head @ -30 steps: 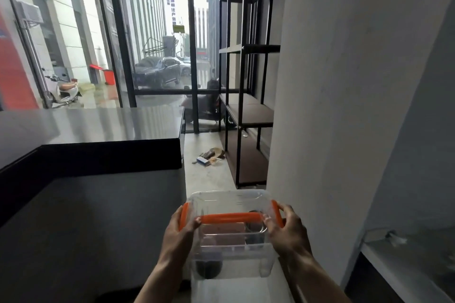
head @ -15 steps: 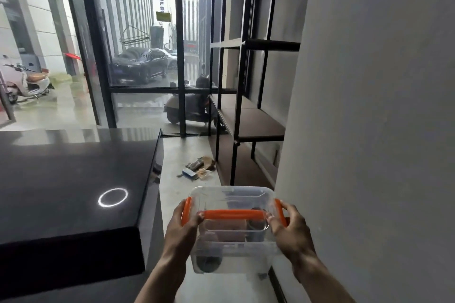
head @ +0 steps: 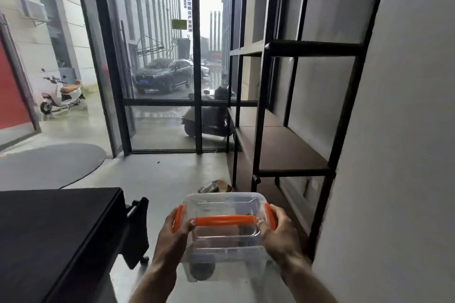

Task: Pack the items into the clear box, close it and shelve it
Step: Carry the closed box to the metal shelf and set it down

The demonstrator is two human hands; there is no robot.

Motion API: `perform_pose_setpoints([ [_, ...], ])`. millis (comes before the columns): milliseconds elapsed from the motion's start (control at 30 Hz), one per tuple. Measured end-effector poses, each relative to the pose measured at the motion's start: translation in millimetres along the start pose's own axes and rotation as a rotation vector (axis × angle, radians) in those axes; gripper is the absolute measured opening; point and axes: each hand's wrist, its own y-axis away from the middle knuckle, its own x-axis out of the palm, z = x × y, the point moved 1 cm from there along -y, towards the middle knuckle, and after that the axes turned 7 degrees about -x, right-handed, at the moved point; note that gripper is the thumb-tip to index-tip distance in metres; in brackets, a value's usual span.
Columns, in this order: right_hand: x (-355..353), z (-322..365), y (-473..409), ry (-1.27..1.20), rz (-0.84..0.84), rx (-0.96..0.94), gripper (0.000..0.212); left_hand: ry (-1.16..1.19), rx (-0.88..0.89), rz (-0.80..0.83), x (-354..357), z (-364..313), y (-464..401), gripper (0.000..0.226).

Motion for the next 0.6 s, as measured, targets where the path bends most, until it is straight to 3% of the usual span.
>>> perform_pose_setpoints([
  [67, 10, 0, -64, 0.001, 0.021, -0.012, 0.053, 0.018, -0.034, -0.021, 19, -17, -52, 0.085],
  [300, 67, -3, -239, -0.04, 0.114, -0.038, 0.052, 0.027, -0.036, -0.107, 56, -51, -214, 0.056],
  [600, 197, -14, -443, 0.001, 0.143, -0.029, 0.053, 0.05, -0.055, -0.152, 52, -64, -456, 0.06],
])
